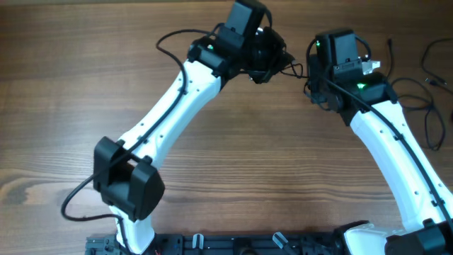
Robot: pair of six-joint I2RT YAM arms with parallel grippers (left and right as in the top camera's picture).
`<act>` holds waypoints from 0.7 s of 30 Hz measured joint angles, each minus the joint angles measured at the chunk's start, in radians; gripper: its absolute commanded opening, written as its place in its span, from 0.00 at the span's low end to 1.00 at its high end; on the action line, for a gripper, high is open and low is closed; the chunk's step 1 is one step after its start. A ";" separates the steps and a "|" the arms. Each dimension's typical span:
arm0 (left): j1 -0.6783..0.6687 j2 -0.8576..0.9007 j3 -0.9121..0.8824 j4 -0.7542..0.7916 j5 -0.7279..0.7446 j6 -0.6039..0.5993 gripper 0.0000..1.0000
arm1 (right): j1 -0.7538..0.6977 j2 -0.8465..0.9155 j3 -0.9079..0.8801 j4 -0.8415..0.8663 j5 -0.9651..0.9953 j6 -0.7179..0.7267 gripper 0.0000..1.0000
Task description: Untangle cables
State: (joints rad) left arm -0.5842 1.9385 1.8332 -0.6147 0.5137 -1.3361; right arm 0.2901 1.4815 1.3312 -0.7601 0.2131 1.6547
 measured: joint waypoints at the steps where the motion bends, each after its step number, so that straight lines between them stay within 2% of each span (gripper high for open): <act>1: 0.005 -0.013 0.000 -0.006 -0.002 0.011 0.04 | 0.007 0.000 0.000 0.002 0.000 0.000 0.04; 7: 0.009 -0.082 0.000 -0.043 -0.030 0.053 0.04 | 0.045 0.001 0.000 0.020 -0.003 0.000 0.04; 15: 0.009 -0.090 0.000 -0.057 -0.038 0.072 0.04 | 0.080 0.001 0.000 0.046 -0.003 0.000 0.04; 16: 0.009 -0.090 0.000 -0.060 -0.039 0.075 0.17 | 0.081 0.001 0.000 0.048 -0.003 0.000 0.04; 17: 0.009 -0.090 0.000 -0.067 -0.039 0.076 0.46 | 0.082 0.001 0.000 0.048 -0.003 0.000 0.04; 18: 0.009 -0.090 0.000 -0.078 -0.041 0.084 0.99 | 0.082 0.001 0.000 0.049 -0.003 0.000 0.04; 21: 0.008 -0.090 0.000 -0.119 -0.054 0.094 1.00 | 0.082 0.001 0.000 0.051 0.006 0.000 0.04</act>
State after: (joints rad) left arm -0.5758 1.8484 1.8332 -0.7334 0.4599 -1.2423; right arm 0.3725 1.4822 1.3312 -0.7090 0.2192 1.6543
